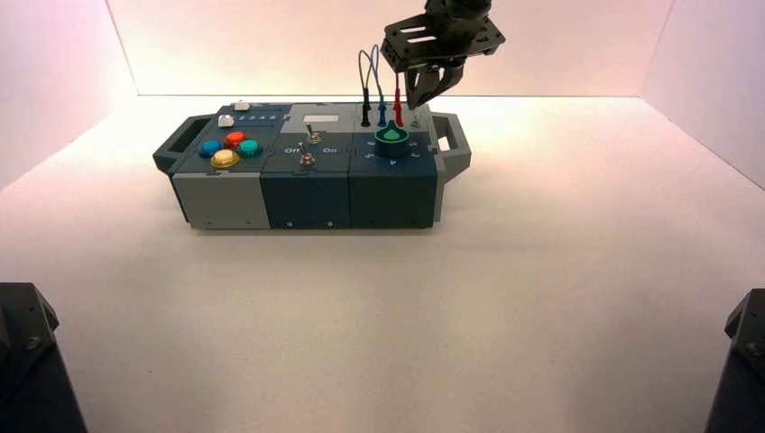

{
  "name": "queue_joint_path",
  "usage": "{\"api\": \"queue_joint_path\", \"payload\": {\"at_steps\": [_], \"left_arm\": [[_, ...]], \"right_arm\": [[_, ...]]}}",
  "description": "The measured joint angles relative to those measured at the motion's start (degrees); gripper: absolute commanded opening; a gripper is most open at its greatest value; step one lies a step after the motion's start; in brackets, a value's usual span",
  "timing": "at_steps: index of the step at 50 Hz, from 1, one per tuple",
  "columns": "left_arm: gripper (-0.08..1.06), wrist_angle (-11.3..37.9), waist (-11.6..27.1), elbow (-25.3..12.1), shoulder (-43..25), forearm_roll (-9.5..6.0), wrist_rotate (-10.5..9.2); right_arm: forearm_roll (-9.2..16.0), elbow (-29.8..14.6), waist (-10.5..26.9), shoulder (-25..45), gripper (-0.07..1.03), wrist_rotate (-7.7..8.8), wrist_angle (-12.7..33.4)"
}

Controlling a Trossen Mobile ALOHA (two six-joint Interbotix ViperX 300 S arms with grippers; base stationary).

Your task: Insert the white wire.

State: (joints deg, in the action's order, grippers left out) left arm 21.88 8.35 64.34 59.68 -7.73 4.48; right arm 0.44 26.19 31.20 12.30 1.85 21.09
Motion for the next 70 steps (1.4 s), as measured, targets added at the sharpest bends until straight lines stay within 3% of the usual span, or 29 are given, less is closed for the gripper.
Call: {"api": "queue_joint_path", "payload": {"at_steps": [70], "left_arm": [[0.02,0.3,0.0,0.0,-1.7,0.09,0.0]], "right_arm": [[-0.1,-1.7,-0.4,0.0,-0.02,0.0,0.8]]}}
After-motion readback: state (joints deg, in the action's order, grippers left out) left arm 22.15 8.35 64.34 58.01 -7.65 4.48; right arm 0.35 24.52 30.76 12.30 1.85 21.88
